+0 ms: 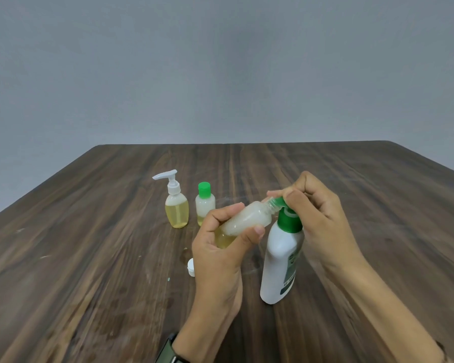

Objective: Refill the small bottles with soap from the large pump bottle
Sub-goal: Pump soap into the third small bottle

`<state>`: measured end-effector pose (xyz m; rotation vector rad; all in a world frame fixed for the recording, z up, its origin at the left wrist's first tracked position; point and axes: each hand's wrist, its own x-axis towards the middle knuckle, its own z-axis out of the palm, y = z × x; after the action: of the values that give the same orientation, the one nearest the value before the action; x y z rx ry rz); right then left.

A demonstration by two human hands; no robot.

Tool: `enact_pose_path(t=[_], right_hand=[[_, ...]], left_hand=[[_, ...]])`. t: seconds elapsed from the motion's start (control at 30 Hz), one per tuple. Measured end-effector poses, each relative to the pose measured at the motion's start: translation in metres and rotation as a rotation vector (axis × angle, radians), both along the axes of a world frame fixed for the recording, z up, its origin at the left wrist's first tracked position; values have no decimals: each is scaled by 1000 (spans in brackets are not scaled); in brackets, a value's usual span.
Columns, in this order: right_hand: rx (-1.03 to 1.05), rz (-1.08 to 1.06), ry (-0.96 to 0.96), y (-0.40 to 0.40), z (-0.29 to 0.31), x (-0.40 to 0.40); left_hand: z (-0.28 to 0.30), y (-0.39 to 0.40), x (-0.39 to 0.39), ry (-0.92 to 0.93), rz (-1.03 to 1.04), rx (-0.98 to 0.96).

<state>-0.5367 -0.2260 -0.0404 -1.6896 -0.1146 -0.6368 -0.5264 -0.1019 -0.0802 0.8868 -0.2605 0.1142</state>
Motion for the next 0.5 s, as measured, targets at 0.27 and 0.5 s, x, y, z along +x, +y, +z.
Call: enact_pose_path(t=[0.27,0.5], right_hand=[[-43,-4,-13,5,6,0],[-52,15,-24,3,6,-1]], left_hand=[[1,0,0,10,6,-18],[1,-1,-1,18,-5,-30]])
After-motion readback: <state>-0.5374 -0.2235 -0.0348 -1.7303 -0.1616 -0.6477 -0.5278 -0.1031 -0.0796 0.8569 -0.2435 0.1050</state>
